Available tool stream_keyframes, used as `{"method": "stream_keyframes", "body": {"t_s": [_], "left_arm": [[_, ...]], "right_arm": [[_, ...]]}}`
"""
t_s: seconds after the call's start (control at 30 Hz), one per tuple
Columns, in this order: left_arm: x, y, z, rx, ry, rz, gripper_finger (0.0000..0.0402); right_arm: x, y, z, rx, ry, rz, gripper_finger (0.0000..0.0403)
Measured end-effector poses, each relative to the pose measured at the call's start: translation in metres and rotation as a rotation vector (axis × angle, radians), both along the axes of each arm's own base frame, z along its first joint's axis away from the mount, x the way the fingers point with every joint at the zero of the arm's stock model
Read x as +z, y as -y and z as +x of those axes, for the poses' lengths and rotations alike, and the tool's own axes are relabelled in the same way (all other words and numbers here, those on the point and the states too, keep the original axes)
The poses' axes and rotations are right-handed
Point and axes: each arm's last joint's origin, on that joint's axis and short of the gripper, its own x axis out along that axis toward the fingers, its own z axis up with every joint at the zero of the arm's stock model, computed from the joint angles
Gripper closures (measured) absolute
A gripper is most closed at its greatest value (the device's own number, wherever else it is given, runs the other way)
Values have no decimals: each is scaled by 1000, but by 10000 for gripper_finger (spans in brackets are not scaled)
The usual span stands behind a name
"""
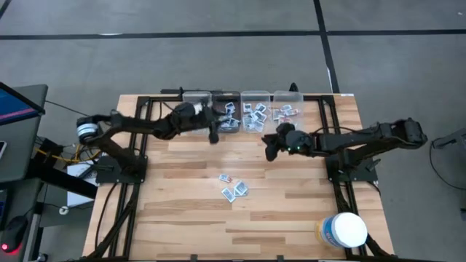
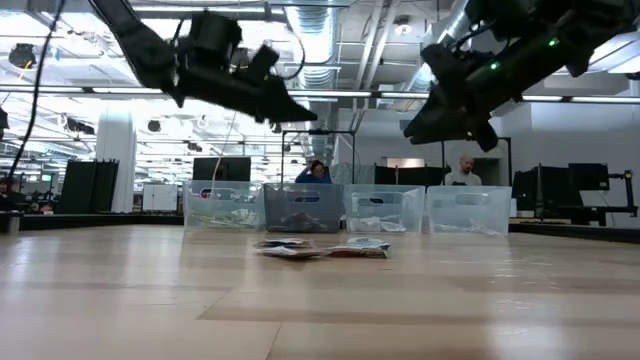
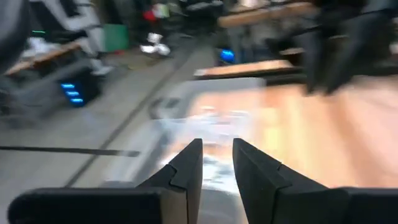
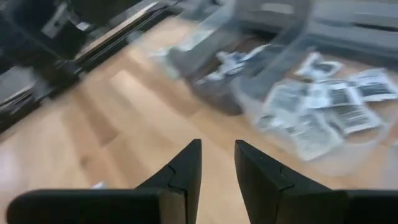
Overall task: Pick & Place First Aid Supplies
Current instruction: Put the towelette pack into the middle transparent bin
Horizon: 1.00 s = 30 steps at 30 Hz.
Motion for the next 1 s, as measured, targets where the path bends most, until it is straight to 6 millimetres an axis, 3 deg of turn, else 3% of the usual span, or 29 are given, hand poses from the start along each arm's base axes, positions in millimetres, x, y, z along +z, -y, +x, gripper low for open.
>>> {"method": "stream_keyframes", "body": {"t_s": [0.23,0.43,0.6,0.73,0.87,1.0], "left_arm": [[9,57,-7,-175,-121,-87,312],[-2,107,-7,-294,-220,-451,312],[-12,156,-14,-412,-350,-582,312],[-12,191,-24,-430,-358,-605,312],[-12,210,-32,-369,-328,-541,312],[-11,213,-34,-333,-314,-484,312]], "right_arm": [[-1,-40,1,196,-12,-23,312],[-15,-78,4,443,-95,-94,312],[-34,-100,21,513,-29,-100,312],[-56,-108,40,533,-29,-127,312],[-76,-110,57,523,-100,-133,312],[-93,-111,70,521,-154,-130,312]]}}
